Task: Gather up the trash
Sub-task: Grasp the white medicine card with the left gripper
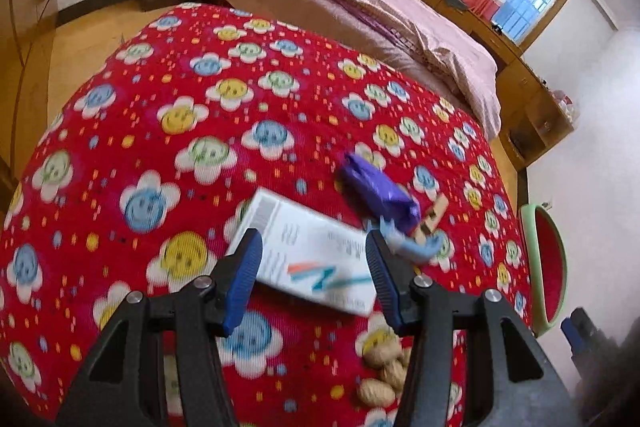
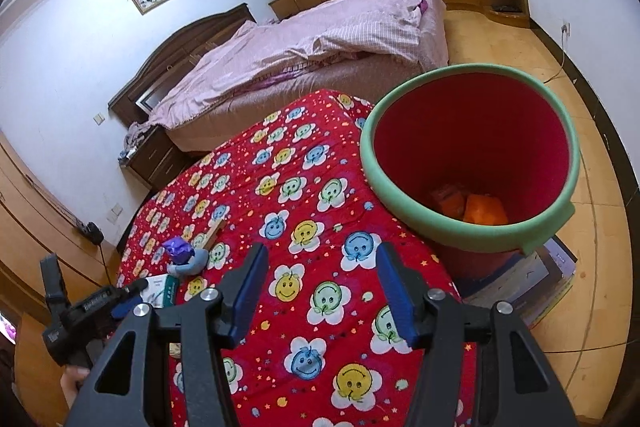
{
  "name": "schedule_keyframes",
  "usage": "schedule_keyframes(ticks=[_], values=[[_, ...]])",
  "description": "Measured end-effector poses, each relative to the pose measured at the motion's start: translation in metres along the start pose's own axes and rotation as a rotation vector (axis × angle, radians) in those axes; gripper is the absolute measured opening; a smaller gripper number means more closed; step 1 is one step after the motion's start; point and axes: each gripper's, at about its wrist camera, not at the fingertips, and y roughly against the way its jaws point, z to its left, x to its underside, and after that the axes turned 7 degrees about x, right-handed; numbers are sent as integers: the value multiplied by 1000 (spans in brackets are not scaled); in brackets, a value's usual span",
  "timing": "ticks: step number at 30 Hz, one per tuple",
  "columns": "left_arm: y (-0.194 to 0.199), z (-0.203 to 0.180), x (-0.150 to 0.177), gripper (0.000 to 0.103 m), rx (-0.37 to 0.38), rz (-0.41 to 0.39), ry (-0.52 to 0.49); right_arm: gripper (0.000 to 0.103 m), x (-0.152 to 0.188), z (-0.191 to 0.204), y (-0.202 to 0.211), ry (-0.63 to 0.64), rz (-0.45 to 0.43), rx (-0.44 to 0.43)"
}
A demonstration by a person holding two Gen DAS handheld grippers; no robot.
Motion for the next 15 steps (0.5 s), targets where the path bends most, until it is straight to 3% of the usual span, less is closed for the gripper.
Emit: schedule_keyframes(ticks=[7, 15], values=[[-6, 0, -18, 54, 2, -12, 13, 59, -1, 1, -16, 4, 25, -8], [16, 0, 4, 54, -53, 7, 32, 59, 0, 4, -21, 15, 36, -31]])
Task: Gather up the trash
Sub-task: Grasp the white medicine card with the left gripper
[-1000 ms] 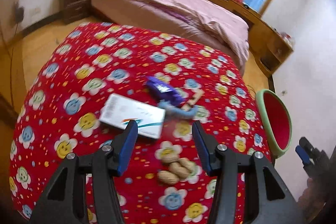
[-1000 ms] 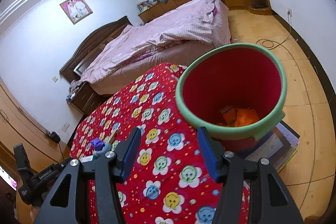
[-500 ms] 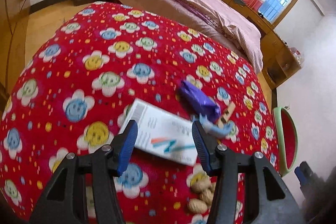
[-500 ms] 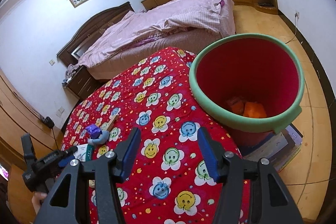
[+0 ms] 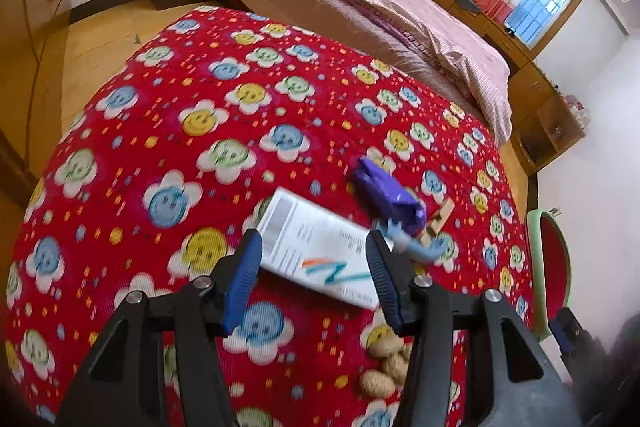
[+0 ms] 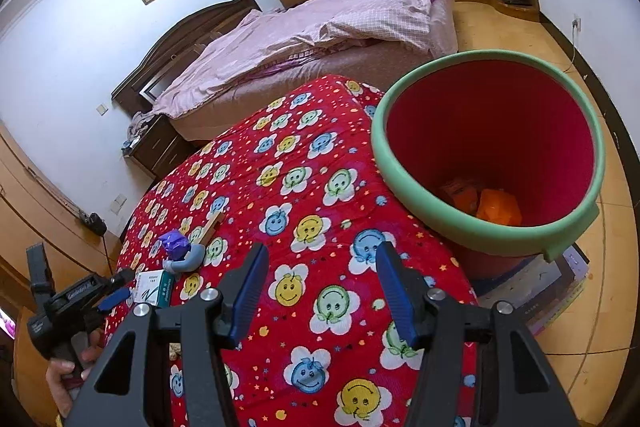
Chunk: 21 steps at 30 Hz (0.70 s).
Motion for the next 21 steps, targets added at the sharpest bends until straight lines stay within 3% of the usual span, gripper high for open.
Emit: schedule_keyframes(ticks=[8, 13, 21], values=[[-9, 3, 14, 56, 19, 60, 80, 59, 5, 7, -5, 18, 13, -35], [-21, 5, 7, 56, 26, 42, 115, 59, 3, 1, -3, 7, 3, -27], [-46, -2, -11, 59, -7, 51, 86, 59, 2, -10, -3, -17, -1, -13]])
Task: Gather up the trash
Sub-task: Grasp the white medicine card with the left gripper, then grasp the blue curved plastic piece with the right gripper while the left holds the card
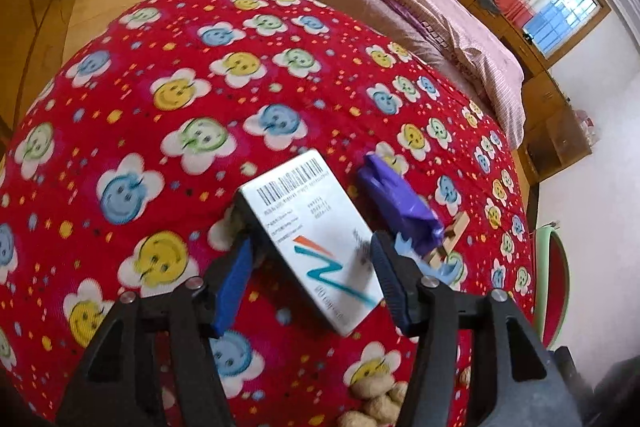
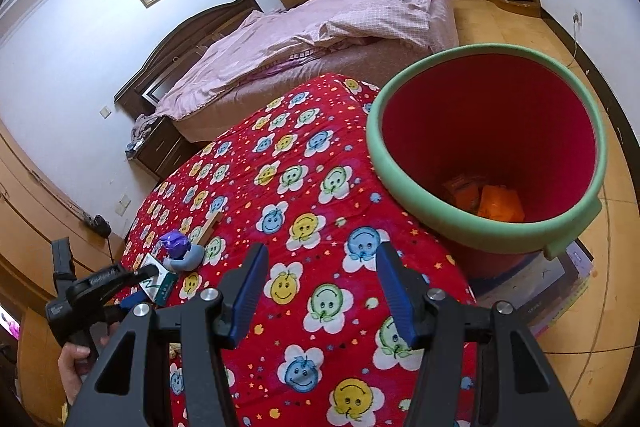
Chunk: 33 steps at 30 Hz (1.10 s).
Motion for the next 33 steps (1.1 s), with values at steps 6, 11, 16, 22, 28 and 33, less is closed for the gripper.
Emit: schedule_keyframes(ticks=[6, 11, 16, 22, 28, 33], values=[[-14, -17, -6, 64, -45, 19, -56, 59, 1, -5, -1, -5, 1, 0], [-18, -28, -2, 66, -87, 12, -124, 59, 2, -9, -3, -14, 6, -1], [-12, -22, 1, 59, -75, 10, -145, 59, 4, -4, -2, 2, 12, -5], [5, -12, 8, 58, -55, -3, -175, 59, 5, 16, -3, 49, 16, -21], [32, -6, 14, 58, -65, -54, -224, 59, 10, 54, -11, 134, 41, -51], [48, 9, 14, 58, -79, -87, -218, 59, 16, 86, -24, 193, 62, -81]])
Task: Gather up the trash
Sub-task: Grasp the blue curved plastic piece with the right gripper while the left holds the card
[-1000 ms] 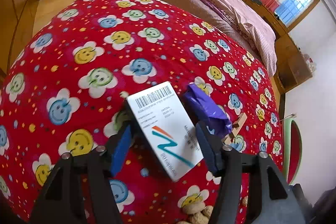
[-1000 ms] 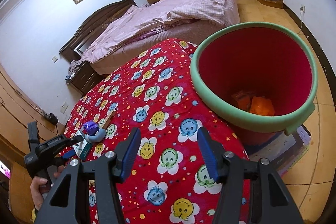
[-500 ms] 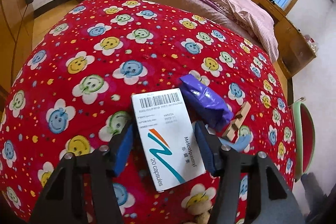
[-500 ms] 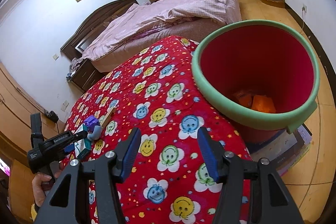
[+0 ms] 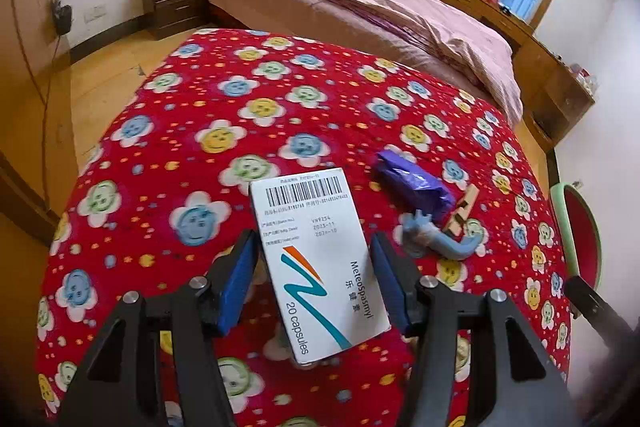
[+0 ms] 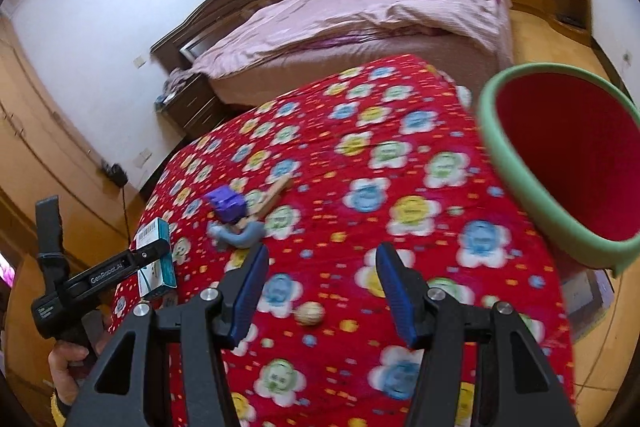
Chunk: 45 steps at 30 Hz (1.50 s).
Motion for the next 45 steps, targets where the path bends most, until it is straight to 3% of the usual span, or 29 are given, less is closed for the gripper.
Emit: schedule_keyframes(ticks=[11, 13, 15, 18, 30, 32, 33, 35, 36, 37, 39, 45], values=[[11, 29, 6, 58, -6, -33, 50, 60, -2, 57, -62, 64, 93, -27], [12, 32, 6, 58, -6, -40, 56, 68, -2, 65, -70, 68, 103, -25], [13, 36, 5, 58, 1, -44, 63, 70, -2, 75, -78, 75, 112, -20], [13, 41, 4, 58, 9, -42, 69, 76, -1, 88, -88, 83, 119, 6], [13, 55, 4, 58, 39, -50, 83, 84, 4, 122, -112, 120, 94, 160], [13, 54, 4, 58, 43, -50, 80, 78, 4, 122, -112, 115, 84, 179], [13, 53, 5, 58, 44, -50, 78, 71, 4, 122, -112, 117, 76, 197], [14, 51, 6, 58, 49, -51, 71, 67, 4, 120, -110, 121, 71, 200], [15, 48, 7, 58, 52, -52, 64, 63, 4, 117, -109, 115, 73, 189], [15, 47, 7, 58, 55, -51, 60, 50, 4, 115, -107, 111, 75, 189], [18, 42, 8, 58, 65, -53, 50, 41, 4, 108, -103, 100, 79, 182], [27, 29, 10, 58, 73, -65, 23, 41, 5, 93, -91, 66, 98, 101]])
